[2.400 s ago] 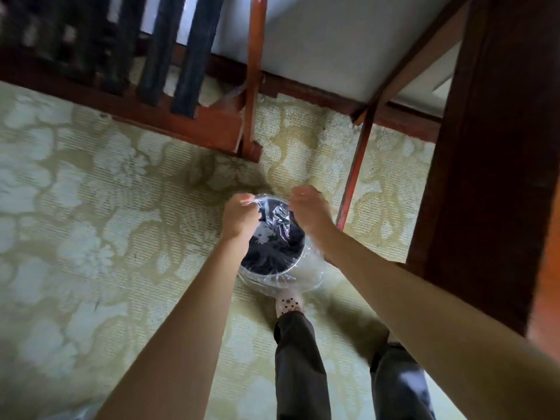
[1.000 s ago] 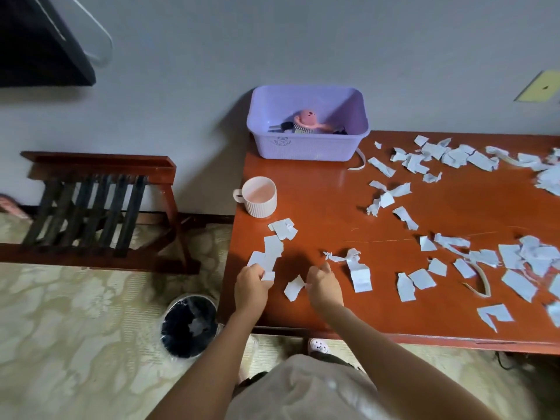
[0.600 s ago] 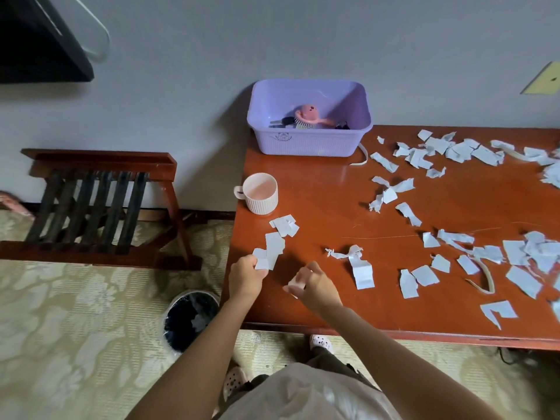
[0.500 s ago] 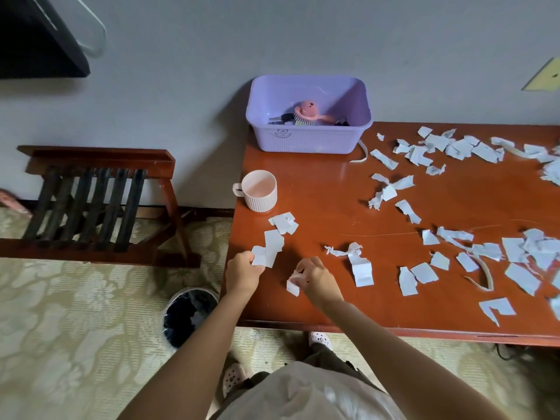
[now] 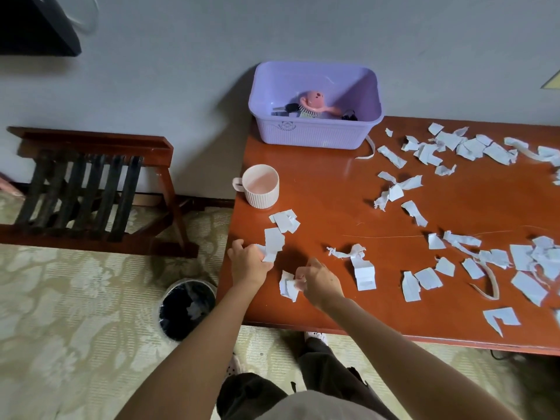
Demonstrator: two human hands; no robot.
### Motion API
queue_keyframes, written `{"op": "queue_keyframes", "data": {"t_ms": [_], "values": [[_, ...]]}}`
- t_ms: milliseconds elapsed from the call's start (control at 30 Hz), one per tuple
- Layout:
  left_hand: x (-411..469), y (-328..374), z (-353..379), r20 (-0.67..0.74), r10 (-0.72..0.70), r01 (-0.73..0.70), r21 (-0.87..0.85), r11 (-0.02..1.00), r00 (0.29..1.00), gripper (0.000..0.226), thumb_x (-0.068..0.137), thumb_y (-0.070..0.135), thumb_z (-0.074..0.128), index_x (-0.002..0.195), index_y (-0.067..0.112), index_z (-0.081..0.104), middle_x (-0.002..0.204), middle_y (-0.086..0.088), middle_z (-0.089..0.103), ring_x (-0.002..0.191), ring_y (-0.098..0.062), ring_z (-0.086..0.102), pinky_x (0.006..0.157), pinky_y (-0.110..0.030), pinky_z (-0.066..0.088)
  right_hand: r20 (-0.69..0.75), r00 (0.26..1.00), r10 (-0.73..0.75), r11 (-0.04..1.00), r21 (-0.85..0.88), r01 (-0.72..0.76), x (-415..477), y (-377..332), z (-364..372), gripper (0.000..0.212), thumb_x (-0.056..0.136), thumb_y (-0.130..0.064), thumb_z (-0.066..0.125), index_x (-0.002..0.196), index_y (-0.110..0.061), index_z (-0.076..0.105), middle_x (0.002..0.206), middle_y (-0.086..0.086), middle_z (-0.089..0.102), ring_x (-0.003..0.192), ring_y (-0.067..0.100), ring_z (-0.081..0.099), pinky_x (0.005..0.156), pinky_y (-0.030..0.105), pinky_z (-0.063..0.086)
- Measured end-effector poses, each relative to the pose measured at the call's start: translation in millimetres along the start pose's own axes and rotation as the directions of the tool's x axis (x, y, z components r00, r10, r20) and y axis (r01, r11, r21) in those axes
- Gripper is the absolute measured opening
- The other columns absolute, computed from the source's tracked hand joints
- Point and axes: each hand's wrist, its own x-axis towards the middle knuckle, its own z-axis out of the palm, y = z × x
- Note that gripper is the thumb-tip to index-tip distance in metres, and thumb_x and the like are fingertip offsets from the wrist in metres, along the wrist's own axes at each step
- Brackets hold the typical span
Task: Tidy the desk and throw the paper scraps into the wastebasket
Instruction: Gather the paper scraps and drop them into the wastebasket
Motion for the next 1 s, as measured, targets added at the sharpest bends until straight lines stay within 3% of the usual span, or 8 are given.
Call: {"op": "queue_keyframes", "data": {"t_ms": [200, 433, 567, 667, 733, 833, 900, 1000], "values": [[17.8, 5.6, 8.0, -0.050, -0.013, 0.017, 0.077, 0.997, 0.999, 0.028, 0.086, 0.029, 0.064, 0.110, 0.014, 0.063, 0.128, -0.006, 0.051, 0.115, -0.021, 0.046, 0.094, -0.024, 0.044, -0.075, 0.989, 0.130, 0.984, 0.136, -0.119, 16.8, -2.0, -9.7, 0.019, 0.093, -0.023, 0.055, 0.102, -0.012, 0.067, 0.106, 0.006, 0.065, 0.088, 0.018, 0.065, 0.074, 0.021, 0.053], [32.3, 1.8, 7.9, 0.004, -0.052, 0.052, -0.060, 0.997, 0.999, 0.045, 0.081, 0.021, 0.071, 0.116, 0.011, 0.047, 0.121, -0.008, 0.057, 0.111, -0.024, 0.056, 0.091, -0.029, 0.046, 0.173, 0.985, 0.001, 1.000, 0.008, -0.002, 25.2, -19.8, -12.6, 0.047, 0.084, -0.026, 0.067, 0.123, -0.016, 0.044, 0.106, 0.007, 0.064, 0.087, 0.022, 0.063, 0.070, 0.026, 0.047], [30.3, -3.8, 1.2, 0.066, -0.057, 0.065, -0.117, 0.991, 0.996, 0.030, 0.085, 0.023, 0.065, 0.111, 0.007, 0.059, 0.116, -0.009, 0.060, 0.097, -0.020, 0.056, 0.074, -0.020, 0.041, 0.148, 0.989, -0.014, 1.000, -0.008, 0.015, 26.1, -22.6, -4.4, 0.020, 0.089, -0.017, 0.062, 0.108, -0.013, 0.060, 0.106, 0.006, 0.062, 0.088, 0.020, 0.062, 0.068, 0.020, 0.045], [28.8, -5.5, -4.9, 0.096, -0.067, 0.083, -0.180, 0.980, 0.993, 0.027, 0.088, 0.021, 0.060, 0.110, 0.005, 0.061, 0.109, -0.004, 0.061, 0.095, -0.023, 0.055, 0.070, -0.022, 0.039, 0.119, 0.993, 0.001, 0.999, 0.054, -0.007, 27.2, -24.2, -4.3, 0.016, 0.091, -0.019, 0.058, 0.102, -0.010, 0.066, 0.105, 0.007, 0.061, 0.081, 0.017, 0.058, 0.064, 0.018, 0.043], [30.6, -8.7, -6.7, 0.149, -0.085, 0.118, -0.233, 0.965, 0.985, 0.009, 0.087, 0.015, 0.058, 0.095, 0.011, 0.060, 0.088, 0.004, 0.054, 0.088, -0.022, 0.050, 0.062, -0.021, 0.036, 0.074, 0.996, 0.041, 0.989, 0.139, -0.051, 29.8, -24.6, -12.0, 0.023, 0.093, -0.025, 0.055, 0.099, -0.006, 0.066, 0.104, 0.010, 0.062, 0.080, 0.019, 0.059, 0.064, 0.022, 0.045], [34.8, -11.9, -12.5, 0.183, -0.083, 0.125, -0.233, 0.965, 0.980, 0.017, 0.082, 0.007, 0.055, 0.069, 0.015, 0.046, 0.067, 0.004, 0.043, 0.077, -0.019, 0.046, 0.055, -0.020, 0.034, -0.075, 0.991, 0.114, 0.970, 0.225, -0.094, 45.1, -19.6, -29.5, 0.028, 0.091, -0.024, 0.056, 0.101, 0.001, 0.066, 0.112, 0.015, 0.058, 0.096, 0.028, 0.060, 0.068, 0.025, 0.042], [37.1, -13.3, -17.6, 0.192, -0.052, 0.093, -0.213, 0.973, 0.980, 0.008, 0.083, 0.005, 0.054, 0.089, 0.010, 0.057, 0.081, -0.002, 0.054, 0.079, -0.018, 0.052, 0.055, -0.019, 0.040, -0.139, 0.981, 0.138, 0.967, 0.231, -0.103, 59.9, -17.9, -40.7, 0.026, 0.090, -0.018, 0.058, 0.104, 0.003, 0.065, 0.119, 0.014, 0.053, 0.106, 0.028, 0.055, 0.074, 0.025, 0.044], [42.1, -11.8, -23.2, 0.226, -0.030, 0.078, -0.205, 0.976, 0.974, 0.029, 0.085, 0.003, 0.052, 0.113, 0.010, 0.058, 0.109, -0.010, 0.061, 0.089, -0.021, 0.058, 0.056, -0.019, 0.048, -0.124, 0.986, 0.107, 0.982, 0.172, -0.084, 83.1, -22.6, -46.3, 0.020, 0.090, -0.011, 0.057, 0.103, 0.003, 0.063, 0.123, 0.012, 0.049, 0.109, 0.027, 0.054, 0.085, 0.026, 0.049]]}}
